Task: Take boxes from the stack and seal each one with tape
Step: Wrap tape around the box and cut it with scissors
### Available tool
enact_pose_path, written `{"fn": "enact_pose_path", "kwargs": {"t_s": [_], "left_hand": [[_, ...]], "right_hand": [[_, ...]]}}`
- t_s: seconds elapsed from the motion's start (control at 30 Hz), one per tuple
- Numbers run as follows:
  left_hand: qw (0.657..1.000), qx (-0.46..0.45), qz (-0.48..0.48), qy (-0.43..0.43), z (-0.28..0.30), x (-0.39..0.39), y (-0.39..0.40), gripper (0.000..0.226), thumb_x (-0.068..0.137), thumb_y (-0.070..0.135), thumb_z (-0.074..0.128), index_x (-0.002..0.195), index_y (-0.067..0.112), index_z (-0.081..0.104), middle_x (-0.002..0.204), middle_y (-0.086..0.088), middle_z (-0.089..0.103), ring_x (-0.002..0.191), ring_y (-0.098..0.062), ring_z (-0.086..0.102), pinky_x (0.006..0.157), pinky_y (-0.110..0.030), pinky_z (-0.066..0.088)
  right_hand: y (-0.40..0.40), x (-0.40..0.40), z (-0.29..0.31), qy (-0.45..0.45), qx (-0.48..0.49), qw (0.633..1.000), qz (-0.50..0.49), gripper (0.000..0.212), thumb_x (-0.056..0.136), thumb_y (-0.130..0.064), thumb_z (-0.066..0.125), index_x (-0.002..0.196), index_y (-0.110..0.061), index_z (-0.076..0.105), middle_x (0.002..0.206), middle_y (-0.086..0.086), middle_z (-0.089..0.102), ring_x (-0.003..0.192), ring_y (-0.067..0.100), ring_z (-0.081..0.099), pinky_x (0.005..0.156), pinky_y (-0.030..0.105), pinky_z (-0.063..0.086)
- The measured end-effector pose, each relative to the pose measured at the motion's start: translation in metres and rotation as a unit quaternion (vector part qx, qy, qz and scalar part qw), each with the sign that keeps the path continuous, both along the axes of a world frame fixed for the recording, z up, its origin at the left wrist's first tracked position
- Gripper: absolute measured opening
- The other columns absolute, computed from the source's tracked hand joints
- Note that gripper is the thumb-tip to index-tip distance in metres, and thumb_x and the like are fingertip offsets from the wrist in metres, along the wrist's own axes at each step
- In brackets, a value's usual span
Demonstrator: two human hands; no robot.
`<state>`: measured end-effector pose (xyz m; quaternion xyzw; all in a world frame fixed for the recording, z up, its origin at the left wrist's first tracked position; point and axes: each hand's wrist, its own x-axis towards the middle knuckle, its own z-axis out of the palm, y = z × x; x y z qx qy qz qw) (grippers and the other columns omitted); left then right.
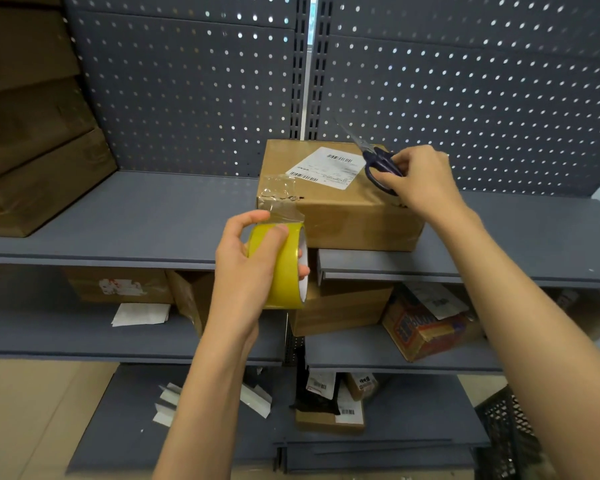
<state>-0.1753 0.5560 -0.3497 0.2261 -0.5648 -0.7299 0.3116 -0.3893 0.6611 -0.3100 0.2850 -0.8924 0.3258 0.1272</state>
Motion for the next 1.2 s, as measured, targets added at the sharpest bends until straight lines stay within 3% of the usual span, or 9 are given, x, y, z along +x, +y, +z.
{"fn": "enact_pose_path", "kwargs": {"t_s": [0.1,0.3,0.43,0.7,1.1,1.2], "left_hand": [[1.000,-0.007,-0.015,0.002,0.002,-0.007,0.006,0.023,0.093,0.013,0.057,0.115,0.019,0.052,0.084,-0.013,0.065,0.045,-0.013,0.062,0.042,-0.021,0.047],[0.999,-0.014,-0.034,-0.009,0.002,-0.015,0.013,0.024,0.093,0.014,0.058,0.115,0.020,0.051,0.092,-0.016,0.063,0.046,-0.012,0.063,0.044,-0.019,0.047],[0.999,-0.015,-0.036,-0.008,0.003,-0.018,0.016,0.025,0.093,0.014,0.058,0.116,0.019,0.051,0.093,-0.016,0.063,0.046,-0.012,0.063,0.044,-0.019,0.047],[0.998,-0.024,-0.053,-0.007,0.003,-0.034,0.029,0.029,0.092,0.013,0.058,0.120,0.016,0.052,0.087,-0.008,0.065,0.047,-0.013,0.064,0.045,-0.019,0.048],[0.997,-0.020,-0.079,-0.003,0.003,-0.050,0.046,0.027,0.092,0.011,0.057,0.119,0.016,0.052,0.083,-0.012,0.064,0.046,-0.013,0.063,0.045,-0.020,0.048],[0.997,-0.018,-0.077,-0.005,0.003,-0.051,0.047,0.028,0.092,0.011,0.058,0.119,0.015,0.052,0.085,-0.014,0.064,0.046,-0.013,0.063,0.045,-0.019,0.048]], "right_hand": [[-0.005,-0.010,-0.003,0.001,0.045,0.999,-0.014,0.029,0.086,-0.024,0.068,0.097,0.003,0.068,0.089,0.022,0.066,0.087,0.033,0.055,0.063,0.031,0.033],[0.002,-0.031,-0.011,0.001,0.038,0.997,-0.074,0.026,0.086,-0.021,0.066,0.095,0.004,0.065,0.085,0.016,0.056,0.087,0.035,0.051,0.059,0.032,0.028],[0.023,-0.047,-0.016,-0.017,0.009,0.990,-0.139,0.028,0.088,-0.020,0.066,0.099,0.006,0.063,0.100,0.022,0.061,0.092,0.035,0.051,0.068,0.031,0.029],[0.067,-0.066,-0.046,-0.071,0.045,0.975,-0.207,0.033,0.088,-0.019,0.067,0.105,0.008,0.060,0.108,0.026,0.061,0.102,0.041,0.056,0.072,0.034,0.037],[0.080,-0.061,-0.079,-0.116,0.118,0.968,-0.189,0.032,0.091,-0.020,0.065,0.105,0.008,0.062,0.105,0.027,0.062,0.095,0.040,0.058,0.072,0.038,0.043],[0.081,-0.057,-0.077,-0.084,0.101,0.975,-0.181,0.029,0.096,-0.017,0.056,0.105,0.009,0.063,0.105,0.027,0.063,0.092,0.038,0.057,0.074,0.039,0.043]]}}
